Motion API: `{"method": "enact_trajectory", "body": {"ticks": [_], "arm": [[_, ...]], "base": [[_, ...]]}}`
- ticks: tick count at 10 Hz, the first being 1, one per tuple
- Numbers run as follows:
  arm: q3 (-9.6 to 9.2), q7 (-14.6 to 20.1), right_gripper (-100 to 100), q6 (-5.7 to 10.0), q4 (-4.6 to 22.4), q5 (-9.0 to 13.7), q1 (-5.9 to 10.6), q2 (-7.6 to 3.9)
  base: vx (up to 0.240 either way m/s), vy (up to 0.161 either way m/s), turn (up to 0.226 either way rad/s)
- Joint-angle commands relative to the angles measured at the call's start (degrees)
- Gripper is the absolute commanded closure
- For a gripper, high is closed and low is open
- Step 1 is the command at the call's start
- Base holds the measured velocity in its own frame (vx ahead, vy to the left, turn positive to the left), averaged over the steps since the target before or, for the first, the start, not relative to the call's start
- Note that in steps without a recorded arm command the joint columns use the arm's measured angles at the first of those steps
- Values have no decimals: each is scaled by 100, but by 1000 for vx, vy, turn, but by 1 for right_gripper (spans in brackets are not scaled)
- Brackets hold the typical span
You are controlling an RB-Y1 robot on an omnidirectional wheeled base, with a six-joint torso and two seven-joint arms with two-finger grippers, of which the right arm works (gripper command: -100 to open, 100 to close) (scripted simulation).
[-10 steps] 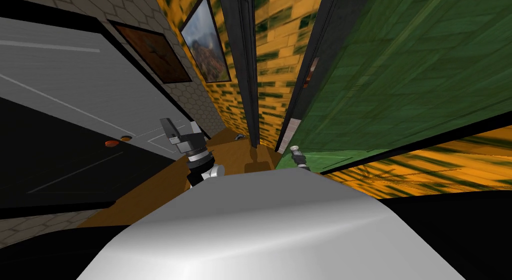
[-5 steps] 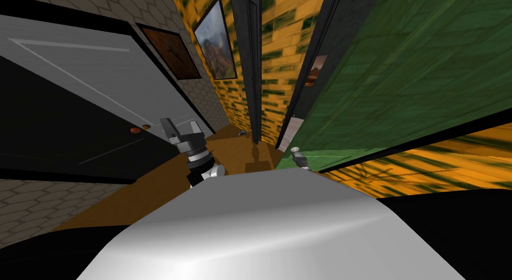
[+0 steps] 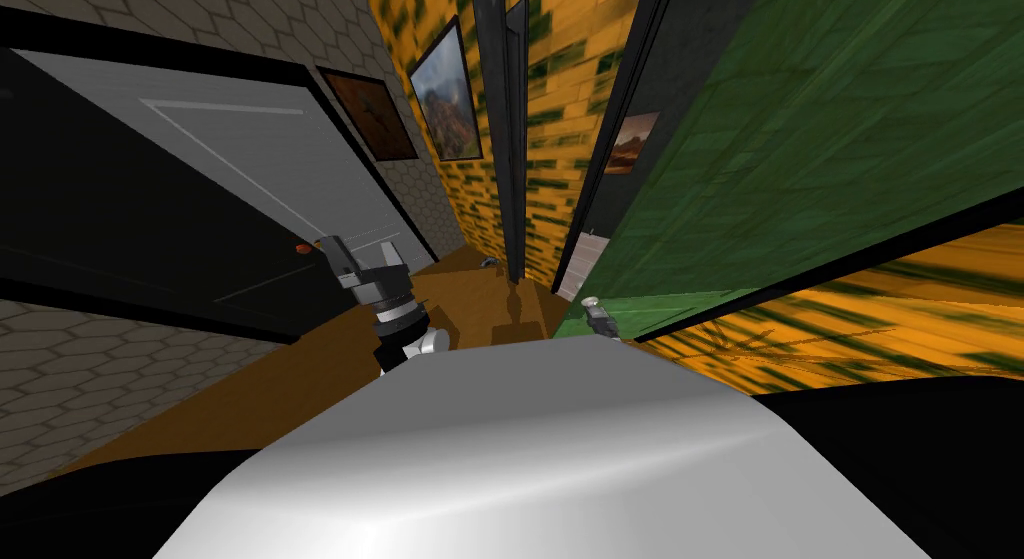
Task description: Pull the door open
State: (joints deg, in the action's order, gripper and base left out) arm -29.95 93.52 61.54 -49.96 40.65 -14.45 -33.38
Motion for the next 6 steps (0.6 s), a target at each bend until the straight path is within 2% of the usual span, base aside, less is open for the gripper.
{"method": "enact_trajectory", "body": {"ticks": [1,6], "arm": [[-52,64,100,93,40,-28,-3,-31],[-251,304,100,401,227,-121,-25,-166]], "base": [[-210,-32,141],[-199,-44,127]]}}
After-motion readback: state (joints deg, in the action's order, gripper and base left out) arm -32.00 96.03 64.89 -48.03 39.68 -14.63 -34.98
